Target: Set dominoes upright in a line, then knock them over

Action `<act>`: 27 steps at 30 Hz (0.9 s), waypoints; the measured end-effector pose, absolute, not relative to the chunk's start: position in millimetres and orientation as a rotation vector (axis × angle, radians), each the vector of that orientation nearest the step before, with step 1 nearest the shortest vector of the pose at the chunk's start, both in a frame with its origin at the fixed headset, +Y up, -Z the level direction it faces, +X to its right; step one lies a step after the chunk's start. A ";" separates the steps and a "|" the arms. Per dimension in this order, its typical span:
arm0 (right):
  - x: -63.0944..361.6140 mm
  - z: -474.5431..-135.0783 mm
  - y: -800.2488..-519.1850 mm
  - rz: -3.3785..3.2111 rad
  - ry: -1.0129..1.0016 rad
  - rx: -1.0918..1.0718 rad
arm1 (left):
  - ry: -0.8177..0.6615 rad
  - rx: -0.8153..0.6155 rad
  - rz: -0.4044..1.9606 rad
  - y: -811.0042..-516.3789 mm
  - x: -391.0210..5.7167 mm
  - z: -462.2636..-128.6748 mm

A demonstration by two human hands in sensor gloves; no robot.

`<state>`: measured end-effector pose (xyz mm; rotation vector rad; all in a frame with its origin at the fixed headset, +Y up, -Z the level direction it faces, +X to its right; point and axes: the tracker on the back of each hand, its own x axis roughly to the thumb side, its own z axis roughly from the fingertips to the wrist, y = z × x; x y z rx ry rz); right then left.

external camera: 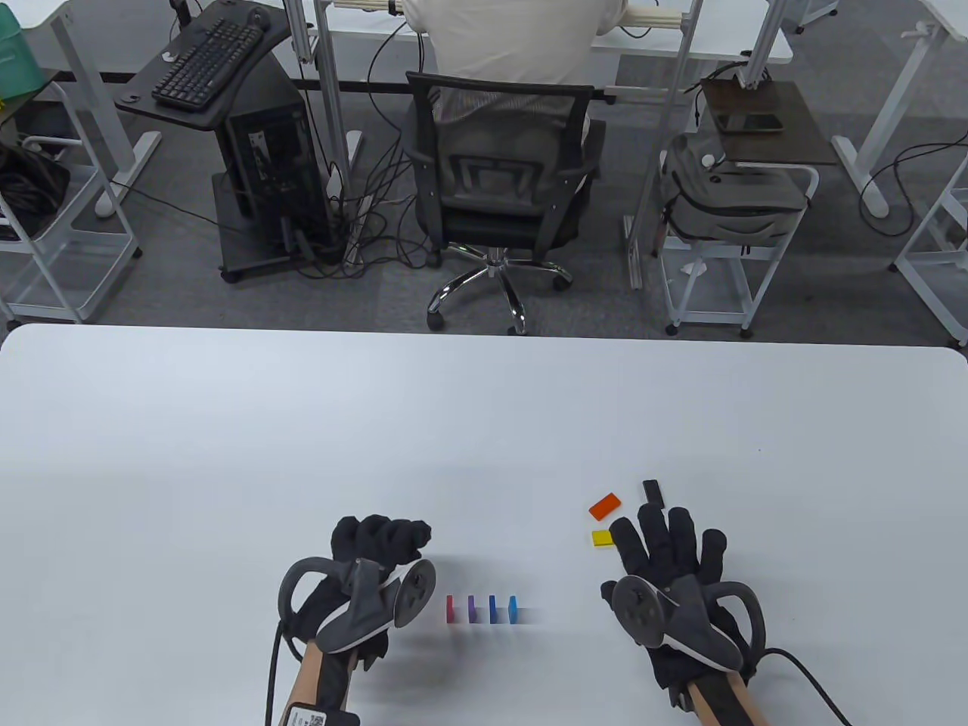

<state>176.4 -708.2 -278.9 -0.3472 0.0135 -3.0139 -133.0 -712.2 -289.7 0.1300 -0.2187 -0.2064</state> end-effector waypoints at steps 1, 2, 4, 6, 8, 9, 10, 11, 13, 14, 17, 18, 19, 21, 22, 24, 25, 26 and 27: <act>176.0 -278.8 -708.3 -3.012 0.014 -0.349 | -0.227 0.128 -0.202 -712.9 -132.6 -287.4; 175.6 -278.6 -708.4 -3.010 0.014 -0.351 | -0.238 0.118 -0.201 -713.9 -132.5 -284.7; 175.2 -278.7 -708.6 -3.009 0.013 -0.353 | -0.260 0.107 -0.210 -715.0 -133.0 -281.7; 174.7 -278.3 -708.3 -3.003 0.012 -0.355 | -0.277 0.090 -0.209 -716.6 -133.6 -280.1; 174.2 -278.2 -708.2 -3.001 0.013 -0.358 | -0.291 0.069 -0.202 -719.0 -133.3 -279.7; 173.8 -278.1 -708.2 -2.999 0.012 -0.360 | -0.298 0.067 -0.187 -720.4 -132.8 -279.7; 173.6 -278.1 -708.4 -2.998 0.013 -0.362 | -0.301 0.062 -0.175 -721.7 -132.3 -280.2; 173.2 -278.1 -708.5 -2.996 0.012 -0.364 | -0.307 0.042 -0.162 -723.7 -131.6 -280.9; 172.7 -278.0 -708.4 -2.993 0.009 -0.367 | -0.314 0.017 -0.151 -729.2 -130.2 -282.2; 172.5 -278.0 -708.7 -2.991 0.007 -0.368 | -0.316 0.003 -0.159 -732.4 -129.9 -283.0; 171.6 -277.8 -708.8 -2.986 -0.002 -0.368 | -0.312 -0.018 -0.171 -739.8 -130.2 -284.6; 171.4 -277.7 -709.0 -2.983 -0.004 -0.369 | -0.312 -0.032 -0.162 -743.1 -130.9 -285.4; 171.3 -277.6 -709.0 -2.983 -0.004 -0.368 | -0.310 -0.038 -0.157 -744.6 -131.4 -285.5; 171.1 -277.6 -709.3 -2.982 -0.007 -0.368 | -0.304 -0.037 -0.144 -748.3 -132.6 -286.2; 171.0 -277.6 -709.3 -2.981 -0.007 -0.368 | -0.305 -0.045 -0.140 -750.2 -132.9 -286.5; 170.8 -277.5 -709.3 -2.980 -0.008 -0.368 | -0.301 -0.041 -0.134 -753.1 -133.7 -286.9; 170.7 -277.6 -709.3 -2.980 -0.008 -0.368 | -0.302 -0.044 -0.136 -754.1 -133.7 -287.1; 170.6 -277.6 -709.4 -2.979 -0.010 -0.368 | -0.303 -0.049 -0.142 -756.1 -133.7 -287.2; 170.6 -277.6 -709.4 -2.978 -0.010 -0.368 | -0.303 -0.046 -0.146 -756.8 -133.4 -287.2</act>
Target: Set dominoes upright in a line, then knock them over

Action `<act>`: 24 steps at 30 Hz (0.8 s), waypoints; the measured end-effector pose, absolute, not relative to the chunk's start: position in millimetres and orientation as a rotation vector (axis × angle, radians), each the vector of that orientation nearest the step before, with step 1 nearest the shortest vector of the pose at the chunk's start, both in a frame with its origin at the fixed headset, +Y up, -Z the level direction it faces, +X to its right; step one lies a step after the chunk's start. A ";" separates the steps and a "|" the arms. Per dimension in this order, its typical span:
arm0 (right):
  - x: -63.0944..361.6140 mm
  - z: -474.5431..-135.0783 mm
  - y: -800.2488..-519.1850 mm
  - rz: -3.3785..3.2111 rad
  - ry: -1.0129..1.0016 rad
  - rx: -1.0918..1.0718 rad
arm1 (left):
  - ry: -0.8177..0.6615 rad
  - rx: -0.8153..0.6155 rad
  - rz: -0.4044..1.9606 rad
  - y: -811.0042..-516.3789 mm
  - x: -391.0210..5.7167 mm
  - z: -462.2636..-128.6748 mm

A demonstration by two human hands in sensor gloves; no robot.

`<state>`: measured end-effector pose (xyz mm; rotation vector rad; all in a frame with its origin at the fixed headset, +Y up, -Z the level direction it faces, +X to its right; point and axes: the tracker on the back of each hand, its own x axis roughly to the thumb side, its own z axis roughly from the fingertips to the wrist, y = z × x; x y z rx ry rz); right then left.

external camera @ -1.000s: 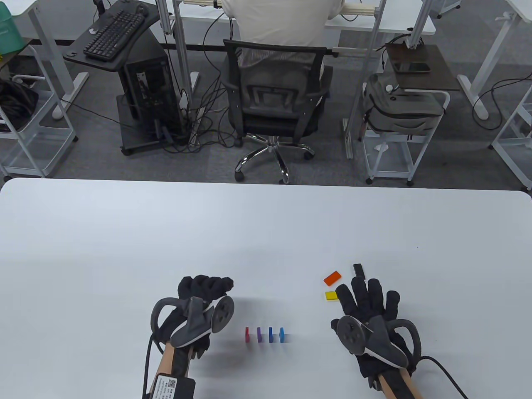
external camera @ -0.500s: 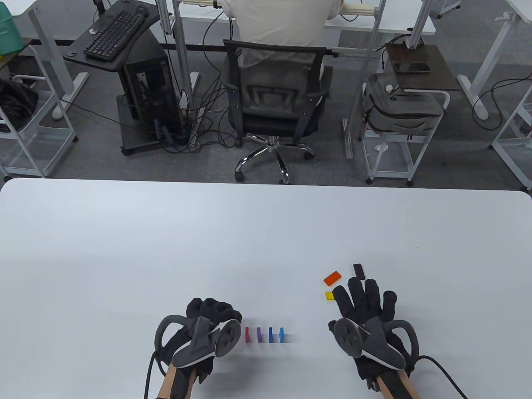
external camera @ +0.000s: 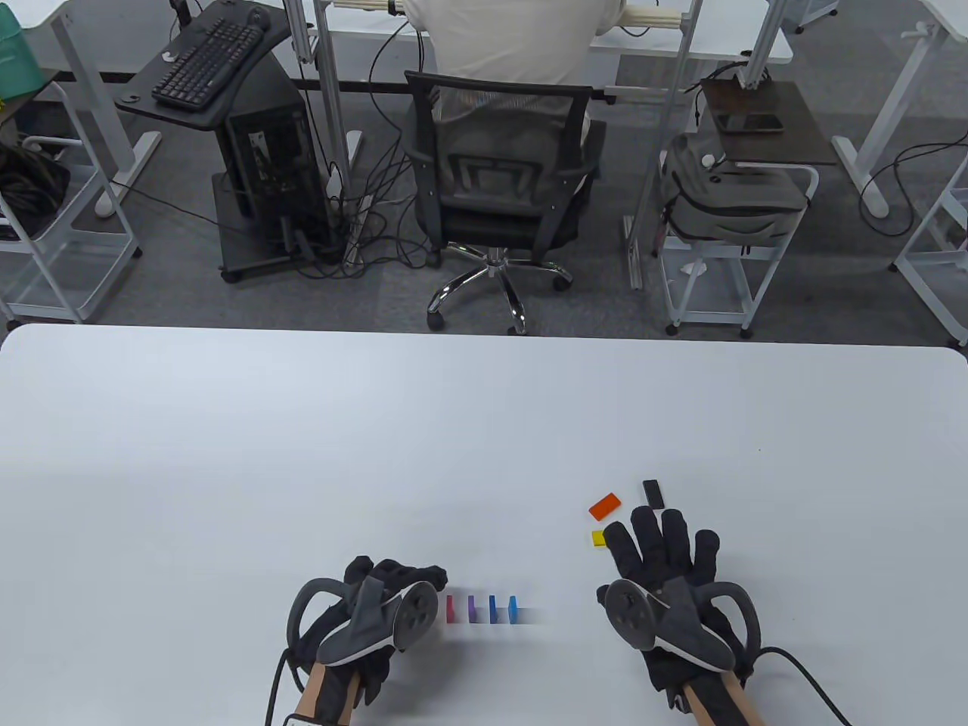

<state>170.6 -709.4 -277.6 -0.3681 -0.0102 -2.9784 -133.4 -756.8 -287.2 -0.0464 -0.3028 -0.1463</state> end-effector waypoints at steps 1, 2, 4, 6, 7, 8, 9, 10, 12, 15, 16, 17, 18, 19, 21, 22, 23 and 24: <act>170.4 -277.5 -709.4 -2.978 -0.010 -0.368 | -0.303 -0.038 -0.155 -758.0 -132.8 -287.1; 170.4 -277.5 -709.4 -2.977 -0.012 -0.368 | -0.303 -0.034 -0.163 -758.4 -132.2 -287.2; 170.4 -277.6 -709.5 -2.977 -0.012 -0.368 | -0.303 -0.028 -0.171 -759.1 -131.0 -287.1; 170.4 -277.6 -709.5 -2.976 -0.011 -0.367 | -0.302 -0.020 -0.176 -760.1 -130.5 -287.1; 170.4 -277.6 -709.5 -2.977 -0.012 -0.367 | -0.301 -0.021 -0.179 -760.9 -130.4 -287.3; 170.4 -277.7 -709.6 -2.977 -0.011 -0.367 | -0.301 -0.025 -0.181 -761.4 -130.5 -287.5; 170.3 -277.6 -709.6 -2.977 -0.011 -0.367 | -0.300 -0.028 -0.183 -762.5 -130.5 -287.8; 170.4 -277.6 -709.7 -2.976 -0.012 -0.367 | -0.300 -0.029 -0.186 -763.3 -130.5 -287.9; 170.3 -277.7 -709.7 -2.977 -0.012 -0.367 | -0.302 -0.035 -0.193 -764.6 -130.1 -288.3; 170.3 -277.7 -709.8 -2.976 -0.012 -0.367 | -0.305 -0.036 -0.193 -763.3 -129.2 -287.8; 170.3 -277.7 -709.9 -2.976 -0.013 -0.367 | -0.306 -0.034 -0.196 -762.6 -128.9 -287.3; 170.2 -277.7 -710.0 -2.976 -0.014 -0.367 | -0.306 -0.034 -0.201 -762.9 -128.8 -287.3; 170.2 -277.7 -710.0 -2.975 -0.016 -0.367 | -0.306 -0.034 -0.204 -762.7 -128.8 -287.2; 170.2 -277.7 -710.0 -2.974 -0.017 -0.367 | -0.306 -0.035 -0.205 -762.1 -128.7 -286.9; 170.2 -277.6 -709.9 -2.974 -0.016 -0.367 | -0.308 -0.036 -0.206 -760.3 -128.1 -286.0; 170.3 -277.7 -710.1 -2.975 -0.016 -0.367 | -0.310 -0.036 -0.207 -758.9 -127.5 -285.4; 170.3 -277.7 -710.1 -2.975 -0.016 -0.367 | -0.312 -0.037 -0.211 -759.1 -127.1 -285.4; 170.3 -277.8 -710.1 -2.975 -0.016 -0.367 | -0.315 -0.040 -0.215 -758.4 -126.6 -285.1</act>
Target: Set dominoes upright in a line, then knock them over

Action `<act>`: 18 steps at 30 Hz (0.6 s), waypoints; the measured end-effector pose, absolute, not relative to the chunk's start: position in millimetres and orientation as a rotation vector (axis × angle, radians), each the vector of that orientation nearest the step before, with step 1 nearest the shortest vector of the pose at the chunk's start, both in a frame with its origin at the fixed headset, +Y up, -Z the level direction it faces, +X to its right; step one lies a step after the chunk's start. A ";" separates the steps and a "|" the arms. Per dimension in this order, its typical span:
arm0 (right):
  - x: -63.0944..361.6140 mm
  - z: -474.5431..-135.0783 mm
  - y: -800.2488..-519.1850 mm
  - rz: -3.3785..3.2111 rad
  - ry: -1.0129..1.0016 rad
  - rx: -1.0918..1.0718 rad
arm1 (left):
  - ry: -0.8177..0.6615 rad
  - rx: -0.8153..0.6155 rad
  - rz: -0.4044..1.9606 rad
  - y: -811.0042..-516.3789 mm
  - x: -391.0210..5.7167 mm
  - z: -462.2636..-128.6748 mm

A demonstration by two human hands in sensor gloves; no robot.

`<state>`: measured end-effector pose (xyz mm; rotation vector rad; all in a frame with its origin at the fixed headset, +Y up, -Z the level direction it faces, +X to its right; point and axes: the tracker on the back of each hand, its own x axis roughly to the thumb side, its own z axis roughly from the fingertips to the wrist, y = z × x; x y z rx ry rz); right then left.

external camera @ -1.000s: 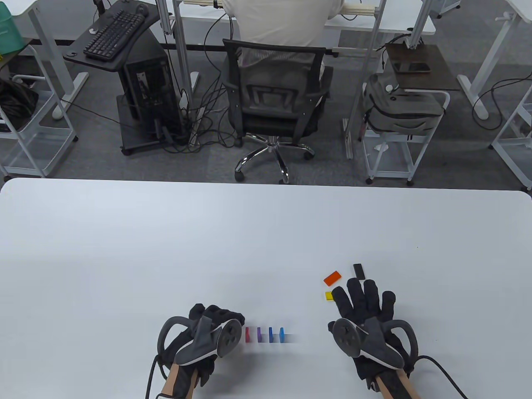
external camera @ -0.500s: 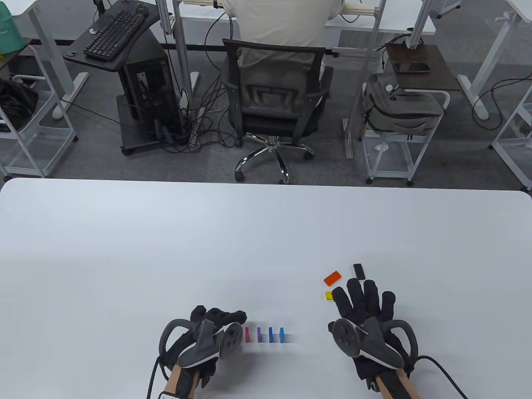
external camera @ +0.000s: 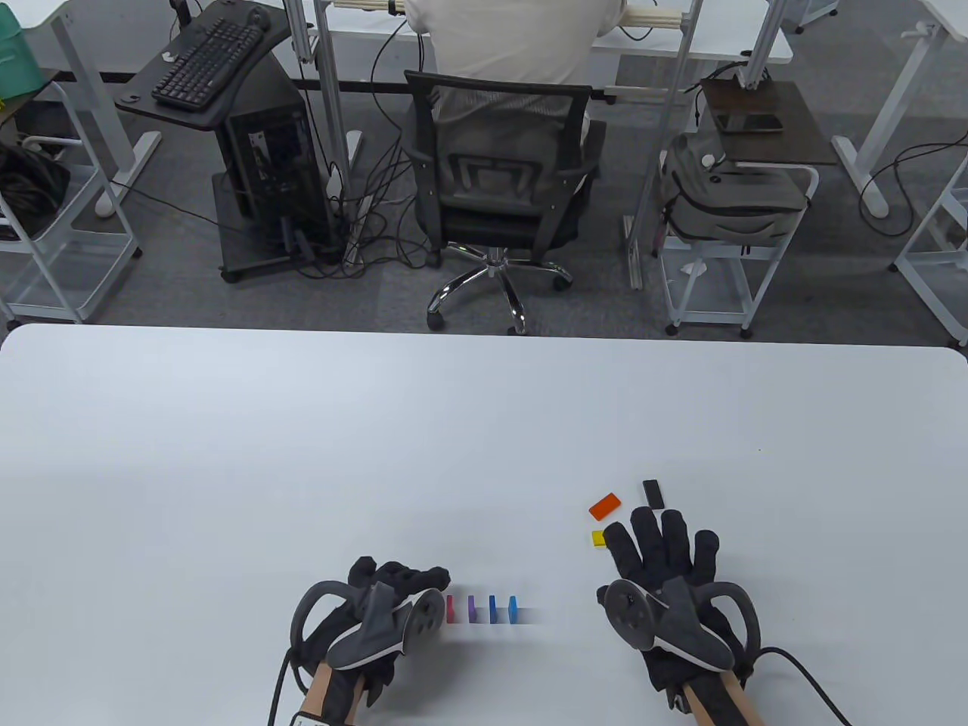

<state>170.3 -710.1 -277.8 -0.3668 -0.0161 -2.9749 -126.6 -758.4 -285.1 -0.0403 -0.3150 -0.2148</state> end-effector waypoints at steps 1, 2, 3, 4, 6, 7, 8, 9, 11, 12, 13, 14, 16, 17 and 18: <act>170.3 -277.8 -710.1 -2.975 -0.016 -0.367 | -0.317 -0.043 -0.217 -758.5 -126.5 -285.1; 170.5 -277.9 -710.1 -2.976 -0.014 -0.367 | -0.319 -0.047 -0.217 -757.6 -126.4 -284.9; 170.5 -277.9 -710.0 -2.976 -0.014 -0.367 | -0.321 -0.049 -0.216 -757.3 -126.7 -284.9; 170.8 -278.0 -709.9 -2.978 -0.013 -0.367 | -0.323 -0.055 -0.215 -756.5 -127.4 -285.0; 171.6 -278.2 -708.9 -2.984 -0.008 -0.365 | -0.326 -0.066 -0.208 -751.4 -129.5 -284.5; 172.2 -278.4 -708.3 -2.988 -0.006 -0.365 | -0.326 -0.066 -0.202 -748.2 -130.6 -284.3; 173.0 -278.7 -708.0 -2.990 -0.007 -0.365 | -0.324 -0.066 -0.189 -744.2 -132.0 -283.8; 173.5 -279.0 -707.5 -2.994 -0.007 -0.365 | -0.319 -0.061 -0.171 -739.3 -133.7 -283.2; 174.8 -280.5 -706.0 -3.000 -0.003 -0.363 | -0.297 -0.046 -0.113 -729.1 -137.8 -281.0; 175.3 -281.5 -705.1 -2.997 0.002 -0.360 | -0.292 -0.029 -0.084 -723.9 -140.4 -279.0; 175.4 -283.9 -703.3 -2.991 0.004 -0.357 | -0.288 -0.010 -0.071 -720.4 -142.4 -278.2; 175.5 -287.6 -701.3 -2.977 -0.003 -0.363 | -0.279 0.016 -0.056 -715.7 -145.5 -277.0; 174.9 -296.5 -698.9 -2.962 0.014 -0.347 | -0.252 0.038 -0.033 -710.9 -150.1 -275.0; 173.4 -304.7 -697.5 -2.943 0.000 -0.347 | -0.251 0.037 -0.028 -709.8 -152.1 -275.0; 171.2 -315.7 -696.8 -2.919 -0.022 -0.348 | -0.246 0.044 -0.020 -708.8 -154.4 -275.0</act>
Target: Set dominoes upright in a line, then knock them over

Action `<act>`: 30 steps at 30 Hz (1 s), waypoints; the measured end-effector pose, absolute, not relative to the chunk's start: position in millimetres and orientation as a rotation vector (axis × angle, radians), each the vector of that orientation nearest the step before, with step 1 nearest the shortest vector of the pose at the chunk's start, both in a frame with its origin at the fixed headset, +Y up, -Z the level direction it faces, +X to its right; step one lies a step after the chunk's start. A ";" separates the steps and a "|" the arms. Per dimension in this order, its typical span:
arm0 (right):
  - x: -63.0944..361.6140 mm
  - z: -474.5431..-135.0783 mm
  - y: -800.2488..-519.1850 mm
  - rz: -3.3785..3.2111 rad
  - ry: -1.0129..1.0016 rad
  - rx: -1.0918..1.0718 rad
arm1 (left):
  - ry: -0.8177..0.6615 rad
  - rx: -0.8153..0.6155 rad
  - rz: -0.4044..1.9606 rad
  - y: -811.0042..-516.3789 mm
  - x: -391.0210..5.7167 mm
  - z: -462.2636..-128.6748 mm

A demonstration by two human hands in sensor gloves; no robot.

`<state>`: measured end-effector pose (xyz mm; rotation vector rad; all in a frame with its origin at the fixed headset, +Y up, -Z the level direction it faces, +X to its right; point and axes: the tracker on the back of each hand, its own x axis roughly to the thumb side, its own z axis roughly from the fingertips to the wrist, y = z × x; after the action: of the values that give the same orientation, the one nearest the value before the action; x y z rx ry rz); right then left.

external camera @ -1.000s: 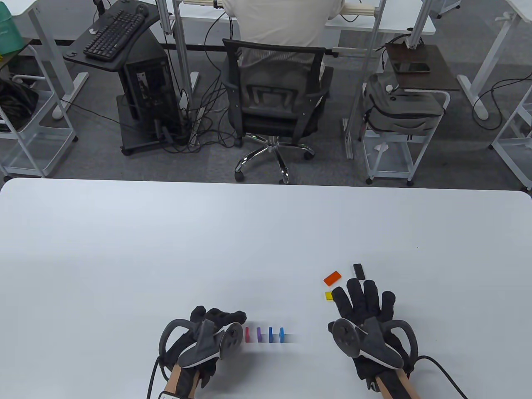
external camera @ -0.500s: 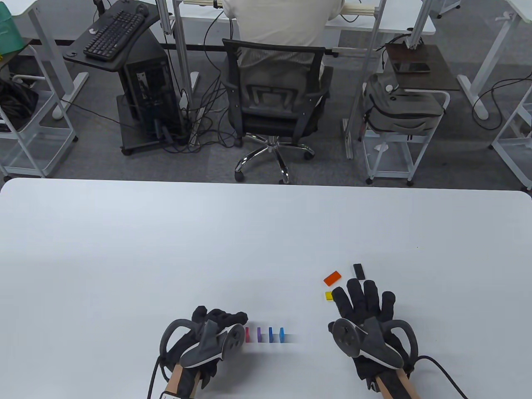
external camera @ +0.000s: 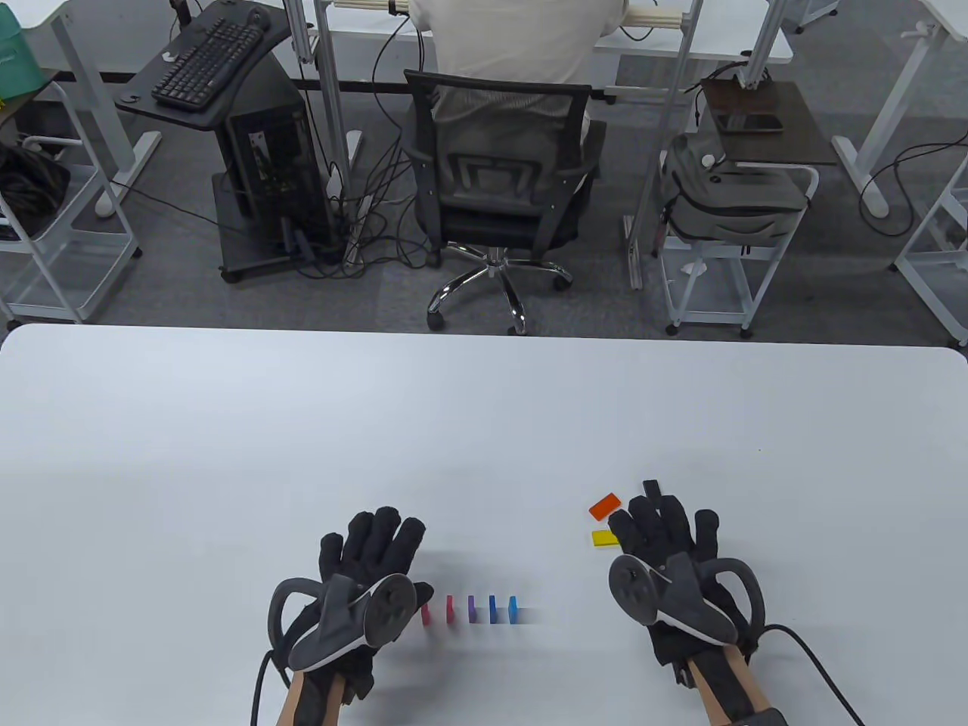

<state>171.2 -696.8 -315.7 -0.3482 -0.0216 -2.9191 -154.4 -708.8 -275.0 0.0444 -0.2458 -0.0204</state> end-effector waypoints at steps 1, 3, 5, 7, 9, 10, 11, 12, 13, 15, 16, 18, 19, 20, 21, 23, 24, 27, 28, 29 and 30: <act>169.5 -322.1 -696.9 -2.906 -0.031 -0.347 | -0.239 0.052 -0.015 -708.8 -155.5 -275.2; 163.4 -343.7 -700.1 -2.848 -0.062 -0.358 | -0.235 0.042 -0.015 -709.5 -157.1 -275.9; 156.8 -364.6 -707.4 -2.792 -0.109 -0.379 | -0.233 0.042 -0.022 -710.0 -157.4 -276.2; 150.6 -381.5 -717.0 -2.732 -0.131 -0.384 | -0.232 0.043 -0.025 -709.8 -157.1 -276.1; 146.8 -395.4 -727.2 -2.680 -0.122 -0.407 | -0.234 0.042 -0.025 -709.6 -156.8 -275.9; 145.8 -401.9 -732.1 -2.662 -0.121 -0.417 | -0.235 0.042 -0.025 -709.5 -156.6 -275.8; 145.5 -406.5 -735.7 -2.654 -0.132 -0.420 | -0.235 0.040 -0.028 -709.4 -156.6 -275.8; 145.7 -413.8 -741.6 -2.644 -0.153 -0.413 | -0.234 0.041 -0.031 -709.0 -156.7 -275.7; 146.0 -417.0 -744.1 -2.641 -0.160 -0.415 | -0.233 0.042 -0.032 -708.9 -156.9 -275.8; 146.7 -423.2 -749.2 -2.636 -0.167 -0.428 | -0.227 0.039 -0.025 -708.9 -157.9 -276.2; 146.8 -424.8 -750.5 -2.634 -0.164 -0.434 | -0.225 0.037 -0.023 -709.0 -158.1 -276.4; 146.8 -427.9 -753.0 -2.637 -0.159 -0.455 | -0.222 0.030 -0.021 -709.6 -158.5 -277.1; 146.6 -429.4 -754.7 -2.642 -0.172 -0.464 | -0.220 0.027 -0.024 -710.0 -158.8 -277.5; 146.5 -430.8 -756.7 -2.643 -0.182 -0.471 | -0.217 0.025 -0.028 -710.1 -158.9 -277.9; 146.5 -431.1 -757.3 -2.642 -0.184 -0.475 | -0.214 0.023 -0.030 -710.3 -159.2 -278.1; 146.3 -432.9 -759.5 -2.640 -0.183 -0.488 | -0.210 0.018 -0.029 -710.8 -159.8 -278.5; 146.2 -433.7 -760.5 -2.638 -0.192 -0.493 | -0.210 0.016 -0.028 -710.6 -159.8 -278.5; 146.9 -434.7 -761.0 -2.652 -0.185 -0.508 | -0.207 0.009 -0.033 -710.5 -159.9 -278.3; 146.7 -434.4 -761.0 -2.660 -0.180 -0.514 | -0.206 0.006 -0.035 -709.9 -159.9 -278.2; 146.7 -434.1 -761.7 -2.666 -0.172 -0.526 | -0.206 0.003 -0.037 -710.0 -159.8 -278.3; 146.7 -434.1 -762.0 -2.665 -0.169 -0.528 | -0.205 0.001 -0.036 -709.7 -159.8 -278.1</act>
<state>146.7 -762.0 -434.1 -0.5283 -0.1691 -2.6655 -159.8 -709.7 -278.1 0.0007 -0.2053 -0.0364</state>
